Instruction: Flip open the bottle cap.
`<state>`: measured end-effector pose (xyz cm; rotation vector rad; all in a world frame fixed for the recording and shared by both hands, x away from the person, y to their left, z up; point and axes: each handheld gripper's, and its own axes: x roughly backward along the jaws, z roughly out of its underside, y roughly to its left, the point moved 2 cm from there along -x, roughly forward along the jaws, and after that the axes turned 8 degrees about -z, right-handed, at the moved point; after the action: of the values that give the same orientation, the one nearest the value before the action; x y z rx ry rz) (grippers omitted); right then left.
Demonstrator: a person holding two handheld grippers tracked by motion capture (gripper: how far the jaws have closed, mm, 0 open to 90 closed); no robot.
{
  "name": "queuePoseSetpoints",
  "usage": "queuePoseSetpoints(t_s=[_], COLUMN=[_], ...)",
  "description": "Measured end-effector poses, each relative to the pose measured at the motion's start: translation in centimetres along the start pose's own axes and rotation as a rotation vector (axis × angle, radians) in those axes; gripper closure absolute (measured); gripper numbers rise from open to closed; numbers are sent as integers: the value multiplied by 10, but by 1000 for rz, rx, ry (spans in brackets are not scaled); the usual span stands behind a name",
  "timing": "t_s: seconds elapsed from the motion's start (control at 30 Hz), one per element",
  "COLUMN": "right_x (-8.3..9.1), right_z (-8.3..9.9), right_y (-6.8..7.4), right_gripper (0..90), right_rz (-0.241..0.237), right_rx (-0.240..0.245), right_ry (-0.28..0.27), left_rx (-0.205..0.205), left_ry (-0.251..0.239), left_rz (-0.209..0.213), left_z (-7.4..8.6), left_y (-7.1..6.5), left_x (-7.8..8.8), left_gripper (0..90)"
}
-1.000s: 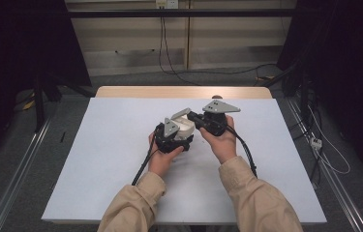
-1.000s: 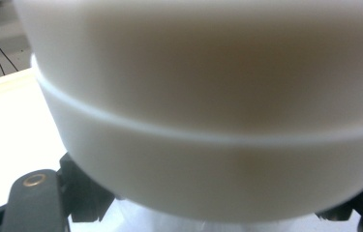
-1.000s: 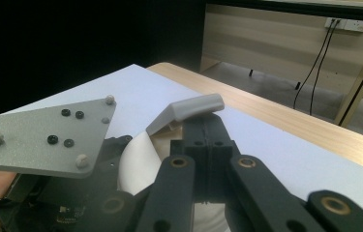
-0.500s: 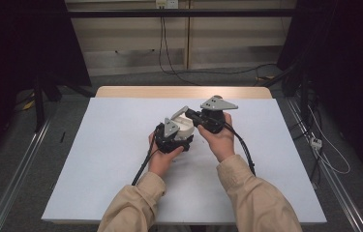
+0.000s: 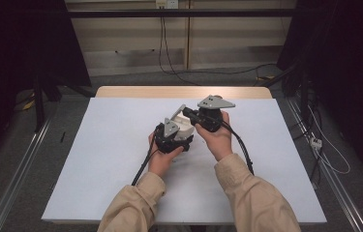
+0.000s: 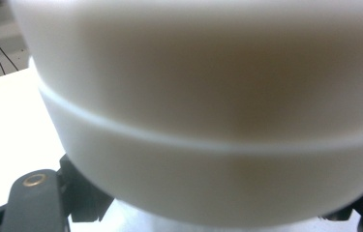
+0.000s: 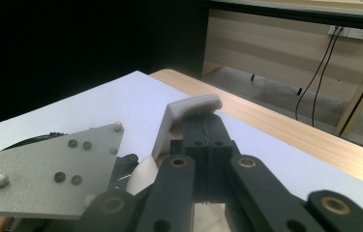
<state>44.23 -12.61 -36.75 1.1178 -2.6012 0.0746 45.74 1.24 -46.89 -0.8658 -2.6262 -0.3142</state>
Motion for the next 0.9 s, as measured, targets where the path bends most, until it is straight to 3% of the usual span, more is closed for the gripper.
queuePoseSetpoints(t_s=[0.9], right_x=[-12], right_z=[-8], right_y=[1], right_gripper=[900], right_rz=[-11], right_rx=[11], right_ry=[4], left_rx=[-13], left_ry=[6], left_rz=[-6], left_z=[0], left_y=[0], left_x=[0], left_gripper=[190])
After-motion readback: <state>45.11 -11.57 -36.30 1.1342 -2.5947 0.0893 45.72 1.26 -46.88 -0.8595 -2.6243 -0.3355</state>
